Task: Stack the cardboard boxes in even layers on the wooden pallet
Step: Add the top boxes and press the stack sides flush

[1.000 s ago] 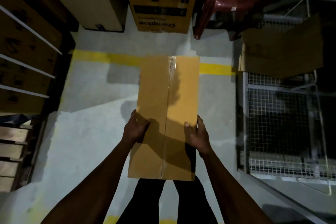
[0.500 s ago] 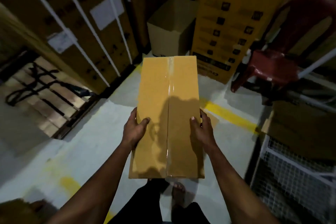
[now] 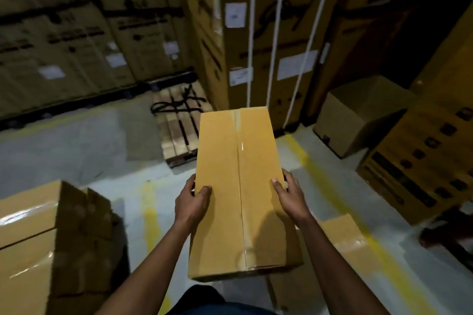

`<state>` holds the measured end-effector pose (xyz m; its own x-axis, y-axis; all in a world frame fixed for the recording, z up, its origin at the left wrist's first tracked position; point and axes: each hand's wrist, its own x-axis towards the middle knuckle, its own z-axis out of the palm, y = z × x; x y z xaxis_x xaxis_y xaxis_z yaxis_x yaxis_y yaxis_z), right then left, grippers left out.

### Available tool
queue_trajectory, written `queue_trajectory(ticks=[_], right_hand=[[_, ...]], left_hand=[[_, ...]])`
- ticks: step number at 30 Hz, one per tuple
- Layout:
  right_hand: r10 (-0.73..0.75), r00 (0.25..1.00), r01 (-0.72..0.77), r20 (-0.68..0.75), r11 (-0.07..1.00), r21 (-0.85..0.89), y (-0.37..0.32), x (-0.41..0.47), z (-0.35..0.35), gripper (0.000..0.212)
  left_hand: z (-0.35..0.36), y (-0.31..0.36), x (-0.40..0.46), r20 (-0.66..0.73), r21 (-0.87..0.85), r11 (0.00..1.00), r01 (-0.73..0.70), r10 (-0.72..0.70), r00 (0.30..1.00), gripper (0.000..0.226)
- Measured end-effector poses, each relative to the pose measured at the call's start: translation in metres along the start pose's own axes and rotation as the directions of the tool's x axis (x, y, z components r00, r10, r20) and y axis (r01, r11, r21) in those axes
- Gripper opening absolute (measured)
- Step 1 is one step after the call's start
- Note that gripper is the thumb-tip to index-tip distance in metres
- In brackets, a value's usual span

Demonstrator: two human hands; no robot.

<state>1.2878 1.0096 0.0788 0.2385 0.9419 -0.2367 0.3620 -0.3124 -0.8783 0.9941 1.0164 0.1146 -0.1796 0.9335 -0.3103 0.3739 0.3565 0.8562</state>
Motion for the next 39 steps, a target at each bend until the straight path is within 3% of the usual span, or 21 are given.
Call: queue_trajectory(ticks=[7,10,18,27,31,39], right_hand=[[-0.090,0.973,0.104,0.214,0.993,-0.052,-0.090,0.031,0.122,0.057],[-0.112,0.949,0.143,0.296,0.986,-0.085,-0.119,0.041,0.174,0.059],[-0.200,0.796,0.304,0.571,0.948,-0.092,-0.194,0.043,0.328,0.058],[-0.235,0.461,0.492,0.856,0.870,-0.027,-0.250,0.001,0.475,0.056],[-0.256,0.293,0.561,0.921,0.826,0.051,-0.274,-0.019,0.529,0.050],[-0.205,-0.001,0.647,0.979,0.746,0.157,-0.311,-0.040,0.628,0.058]], left_hand=[[-0.117,-0.053,0.026,-0.207,-0.163,0.981,0.106,-0.139,0.968,0.072],[-0.156,-0.072,0.031,-0.291,-0.228,0.967,0.116,-0.181,0.939,0.060],[-0.262,-0.132,0.007,-0.529,-0.425,0.892,0.156,-0.384,0.757,0.051],[-0.325,-0.188,-0.055,-0.713,-0.573,0.811,0.122,-0.566,0.413,0.052],[-0.334,-0.208,-0.068,-0.736,-0.634,0.768,0.095,-0.636,0.231,0.054],[-0.352,-0.210,-0.076,-0.729,-0.685,0.728,0.024,-0.683,-0.047,0.048]])
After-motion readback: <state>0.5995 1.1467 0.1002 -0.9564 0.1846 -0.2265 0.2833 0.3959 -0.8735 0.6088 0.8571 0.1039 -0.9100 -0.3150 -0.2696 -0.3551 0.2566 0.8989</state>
